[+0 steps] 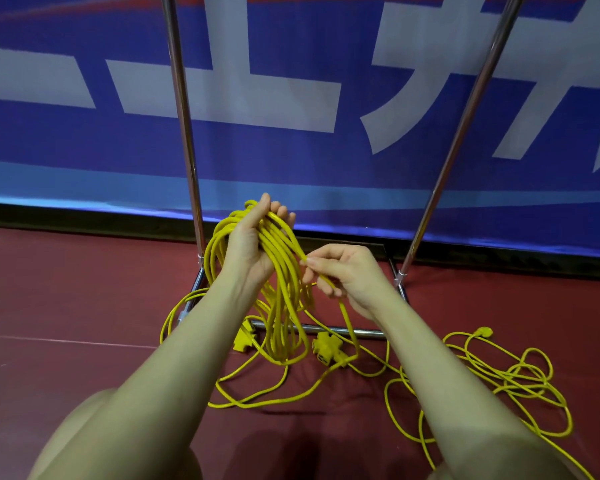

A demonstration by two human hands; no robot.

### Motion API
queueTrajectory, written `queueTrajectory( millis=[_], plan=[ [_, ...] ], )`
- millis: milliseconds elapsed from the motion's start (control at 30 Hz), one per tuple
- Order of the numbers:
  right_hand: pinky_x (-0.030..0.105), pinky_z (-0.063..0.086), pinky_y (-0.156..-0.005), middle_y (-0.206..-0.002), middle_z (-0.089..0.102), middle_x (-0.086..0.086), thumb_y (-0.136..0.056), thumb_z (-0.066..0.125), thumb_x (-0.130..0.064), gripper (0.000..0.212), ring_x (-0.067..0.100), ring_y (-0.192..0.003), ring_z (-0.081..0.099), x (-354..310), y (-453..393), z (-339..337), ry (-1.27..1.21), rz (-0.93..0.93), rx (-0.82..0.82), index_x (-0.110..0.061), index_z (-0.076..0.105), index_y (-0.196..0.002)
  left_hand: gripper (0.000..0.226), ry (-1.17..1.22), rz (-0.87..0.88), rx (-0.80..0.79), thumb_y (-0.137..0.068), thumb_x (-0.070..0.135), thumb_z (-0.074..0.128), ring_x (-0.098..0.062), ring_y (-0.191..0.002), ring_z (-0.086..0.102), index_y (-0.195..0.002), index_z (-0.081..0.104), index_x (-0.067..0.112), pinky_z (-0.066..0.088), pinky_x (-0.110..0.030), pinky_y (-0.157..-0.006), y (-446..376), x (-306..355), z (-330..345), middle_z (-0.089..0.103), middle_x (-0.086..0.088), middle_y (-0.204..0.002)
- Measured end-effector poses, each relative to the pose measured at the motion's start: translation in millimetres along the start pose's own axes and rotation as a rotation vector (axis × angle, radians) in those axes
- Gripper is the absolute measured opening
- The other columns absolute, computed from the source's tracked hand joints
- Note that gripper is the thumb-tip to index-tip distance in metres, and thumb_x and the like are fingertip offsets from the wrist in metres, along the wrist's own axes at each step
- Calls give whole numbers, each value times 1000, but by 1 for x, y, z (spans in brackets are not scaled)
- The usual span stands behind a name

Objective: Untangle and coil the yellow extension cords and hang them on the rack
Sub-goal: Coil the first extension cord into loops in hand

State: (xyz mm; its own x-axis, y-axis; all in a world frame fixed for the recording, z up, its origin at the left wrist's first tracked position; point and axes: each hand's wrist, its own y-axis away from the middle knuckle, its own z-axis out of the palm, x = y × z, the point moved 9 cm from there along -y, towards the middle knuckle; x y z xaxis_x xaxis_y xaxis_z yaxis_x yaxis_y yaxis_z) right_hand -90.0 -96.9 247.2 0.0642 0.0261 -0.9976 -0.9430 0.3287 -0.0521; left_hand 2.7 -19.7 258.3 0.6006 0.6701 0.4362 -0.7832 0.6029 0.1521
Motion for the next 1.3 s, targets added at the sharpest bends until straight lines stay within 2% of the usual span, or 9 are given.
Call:
queueTrajectory(
  millis=[233,367,500,600,800,933,1067,1167,1300],
  plan=[
    [16,34,-39,-67,60,1,-88,56,4,15,5,-43,48,-4,0,-18,26,-78,122,-9,59,-81,15,-57,-9,-70,-97,5,41,-12,-74,71,-101,55,9,58,-28,-65,3,0,10,73,-5,-82],
    [17,32,-38,-52,47,0,-92,51,1,16,7,-38,42,-1,0,-7,23,-66,43,-12,53,-83,24,-50,36,-104,-96,0,35,-12,-83,70,-101,57,10,58,-27,-72,5,3,17,71,-5,-93],
    [15,27,-37,-43,45,-8,-91,53,1,14,3,-35,37,-3,-3,-7,67,-68,23,-10,57,-83,31,-26,20,-127,-93,-1,25,-26,-100,64,-95,56,1,50,-37,-90,10,3,20,65,-17,-103],
    [20,25,-39,-44,45,-7,-89,55,0,13,4,-35,37,-4,-1,-8,52,-77,11,-10,59,-81,31,0,-23,-129,-90,1,25,-31,-91,67,-91,55,-3,52,-41,-84,15,0,22,68,-23,-90],
    [18,33,-37,-60,59,4,-88,58,-1,10,9,-35,42,13,3,-19,-11,25,25,-9,57,-81,23,-42,-61,-115,-97,7,37,-6,-45,61,-96,60,6,59,-28,-60,10,0,22,66,-1,-60],
    [16,36,-47,-52,57,-2,-88,61,-14,17,6,-42,45,55,13,-40,201,225,-26,-10,61,-72,19,-48,-29,-82,-97,12,44,-3,-44,60,-91,62,9,57,-24,-57,5,9,17,63,4,-55],
    [21,40,-56,-52,53,-4,-91,59,-17,22,8,-51,47,79,19,-63,156,287,80,-10,63,-70,21,-35,-11,-66,-98,17,46,-4,-47,63,-84,60,12,57,-24,-56,1,20,12,64,5,-54],
    [20,29,-48,-48,45,-6,-92,58,-20,23,6,-43,36,79,18,-71,101,274,167,-9,61,-72,21,-120,-43,-90,-98,17,44,-3,-35,48,-86,59,10,46,-16,-44,2,16,8,60,5,-52],
    [12,17,-36,-47,35,-5,-95,51,-12,16,2,-34,24,72,13,-78,-239,295,281,-5,57,-82,22,-355,-32,-102,-97,16,44,-5,-30,31,-81,55,6,32,-15,-36,-2,9,-2,49,3,-46]
  ],
)
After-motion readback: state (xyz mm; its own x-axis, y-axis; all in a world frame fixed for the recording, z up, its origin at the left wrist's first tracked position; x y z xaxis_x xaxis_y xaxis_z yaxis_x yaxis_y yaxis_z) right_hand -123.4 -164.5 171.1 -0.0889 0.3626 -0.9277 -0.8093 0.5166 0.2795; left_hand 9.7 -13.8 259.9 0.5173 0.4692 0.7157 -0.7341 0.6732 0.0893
